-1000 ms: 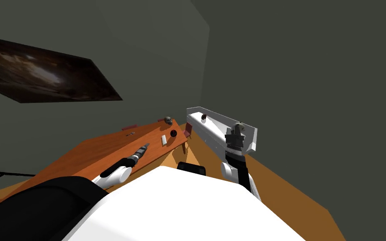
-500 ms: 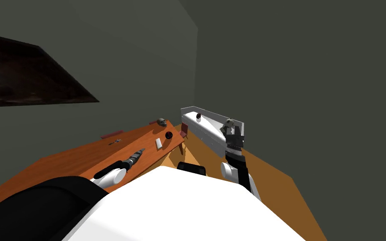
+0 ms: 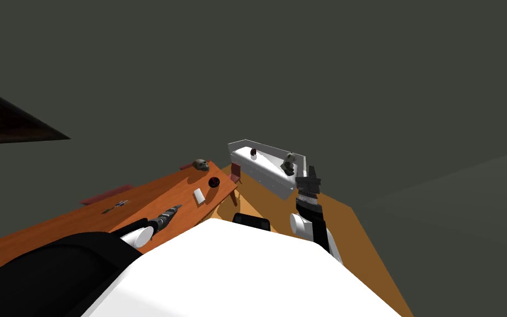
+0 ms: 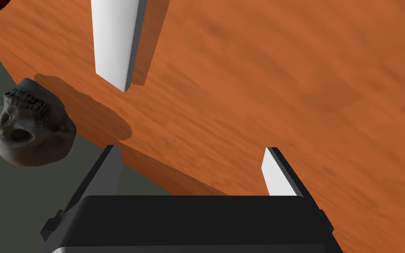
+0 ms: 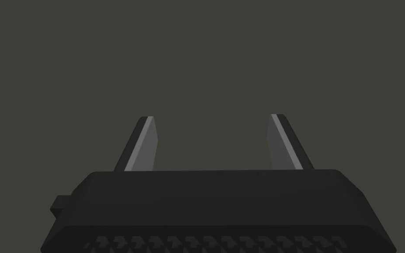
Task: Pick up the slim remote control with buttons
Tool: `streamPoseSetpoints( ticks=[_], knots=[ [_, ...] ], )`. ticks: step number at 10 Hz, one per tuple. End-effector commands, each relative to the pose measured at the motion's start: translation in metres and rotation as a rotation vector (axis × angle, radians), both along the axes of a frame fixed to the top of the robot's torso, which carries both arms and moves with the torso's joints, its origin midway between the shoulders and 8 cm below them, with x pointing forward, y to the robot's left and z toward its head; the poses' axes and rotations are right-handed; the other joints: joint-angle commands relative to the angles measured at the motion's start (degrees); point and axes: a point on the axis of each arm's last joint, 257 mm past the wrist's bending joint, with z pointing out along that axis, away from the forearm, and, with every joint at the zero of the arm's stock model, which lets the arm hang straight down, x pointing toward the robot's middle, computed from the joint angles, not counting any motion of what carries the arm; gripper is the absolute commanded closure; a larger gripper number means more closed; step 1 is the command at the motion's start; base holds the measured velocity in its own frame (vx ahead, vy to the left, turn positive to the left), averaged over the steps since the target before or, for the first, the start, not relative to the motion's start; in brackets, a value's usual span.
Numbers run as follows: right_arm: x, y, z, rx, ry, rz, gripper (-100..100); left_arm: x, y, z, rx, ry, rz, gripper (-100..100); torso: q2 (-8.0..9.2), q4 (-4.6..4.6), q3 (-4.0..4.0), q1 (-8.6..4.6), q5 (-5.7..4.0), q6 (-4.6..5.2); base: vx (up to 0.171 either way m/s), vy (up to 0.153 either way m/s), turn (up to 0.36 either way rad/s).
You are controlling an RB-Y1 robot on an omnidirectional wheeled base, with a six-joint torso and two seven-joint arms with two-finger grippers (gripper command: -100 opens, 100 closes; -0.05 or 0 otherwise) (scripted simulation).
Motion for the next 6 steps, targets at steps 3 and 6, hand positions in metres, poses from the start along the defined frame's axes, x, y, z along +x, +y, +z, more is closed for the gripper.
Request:
streamPoseSetpoints(
  ticks=[3, 6],
  knots=[
    [0.000, 0.000, 0.000, 0.000, 0.000, 0.000, 0, -0.034, 0.008, -0.019, -0.059, 0.089, 0.053, -100, -0.04, -0.01, -0.02, 0.01, 0.00, -0.01, 0.009, 0.039, -0.220],
    [0.000, 0.000, 0.000, 0.000, 0.000, 0.000, 0, -0.072, 0.012, -0.034, -0.124, 0.167, 0.111, -100, -0.05, -0.01, -0.03, -0.02, 0.01, -0.06, 0.011, 0.042, -0.342]
  ],
)
